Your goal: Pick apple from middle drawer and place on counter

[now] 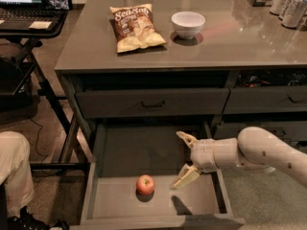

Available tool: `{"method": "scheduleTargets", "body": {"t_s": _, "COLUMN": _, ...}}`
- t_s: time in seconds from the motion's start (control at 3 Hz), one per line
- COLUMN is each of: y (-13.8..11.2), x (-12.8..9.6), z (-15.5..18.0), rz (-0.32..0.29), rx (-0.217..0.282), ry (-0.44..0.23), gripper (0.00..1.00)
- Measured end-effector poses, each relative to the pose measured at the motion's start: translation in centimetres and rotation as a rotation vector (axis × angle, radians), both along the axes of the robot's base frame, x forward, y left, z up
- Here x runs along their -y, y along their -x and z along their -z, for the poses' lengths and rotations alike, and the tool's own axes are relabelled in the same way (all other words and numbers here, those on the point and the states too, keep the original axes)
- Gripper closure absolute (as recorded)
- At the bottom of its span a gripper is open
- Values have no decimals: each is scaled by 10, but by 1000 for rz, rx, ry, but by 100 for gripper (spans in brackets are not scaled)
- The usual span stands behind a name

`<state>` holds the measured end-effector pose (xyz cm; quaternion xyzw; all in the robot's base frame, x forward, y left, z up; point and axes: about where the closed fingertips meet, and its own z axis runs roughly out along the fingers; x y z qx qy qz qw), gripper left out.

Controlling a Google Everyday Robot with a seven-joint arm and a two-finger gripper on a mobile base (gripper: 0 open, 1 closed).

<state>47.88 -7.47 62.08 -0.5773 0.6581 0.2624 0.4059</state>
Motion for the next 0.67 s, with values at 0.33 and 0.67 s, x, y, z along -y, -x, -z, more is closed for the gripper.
{"method": "scheduleTargets", "body": {"t_s": 0.33, "y": -12, "x": -15, "z": 47, "rz": -19, "rx": -33, "ry": -17, "gripper": 0}}
{"method": "scheduleTargets", "body": {"t_s": 0.67, "y": -23, "x": -36, "z": 88, "rz": -44, "rx": -61, "ry": -44, "gripper": 0}}
